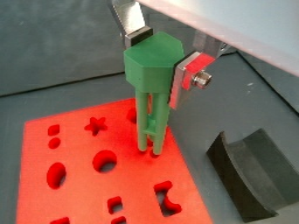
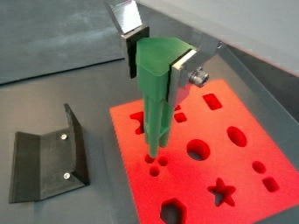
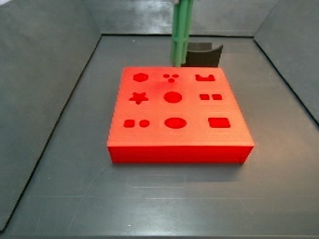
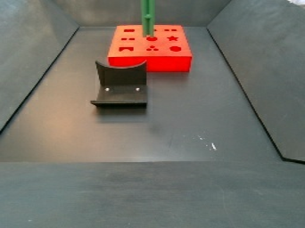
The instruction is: Insert the 3 prong object.
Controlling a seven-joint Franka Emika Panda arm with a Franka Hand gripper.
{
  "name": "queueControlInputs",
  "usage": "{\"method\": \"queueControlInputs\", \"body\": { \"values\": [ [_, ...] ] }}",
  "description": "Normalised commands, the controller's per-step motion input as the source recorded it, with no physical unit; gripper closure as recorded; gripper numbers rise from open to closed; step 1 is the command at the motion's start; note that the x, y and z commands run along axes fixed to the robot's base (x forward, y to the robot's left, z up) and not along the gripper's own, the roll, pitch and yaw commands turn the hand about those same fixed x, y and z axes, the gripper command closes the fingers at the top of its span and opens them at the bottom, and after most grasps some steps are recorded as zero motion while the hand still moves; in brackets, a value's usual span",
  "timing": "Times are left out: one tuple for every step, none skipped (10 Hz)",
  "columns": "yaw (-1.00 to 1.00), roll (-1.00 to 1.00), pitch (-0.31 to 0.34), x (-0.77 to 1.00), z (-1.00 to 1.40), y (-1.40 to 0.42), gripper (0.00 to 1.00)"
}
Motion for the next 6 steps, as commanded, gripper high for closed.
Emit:
{"method": "queueControlInputs", "body": {
  "values": [
    [0.23, -0.04, -0.207, 0.00, -0.43, 0.09, 1.00],
    [0.21, 0.00, -0.130, 0.00, -0.24, 0.03, 1.00],
    [0.23, -0.04, -0.127, -0.03, 0.00, 0.11, 1.00],
    [0.25, -0.02, -0.149, 0.00, -0.05, 0.04, 1.00],
    [0.19, 0.00, -0.133, -0.23, -0.07, 0.12, 1.00],
    [0.17, 0.00, -0.106, -0.15, -0.10, 0.01, 1.00]
  ]
}}
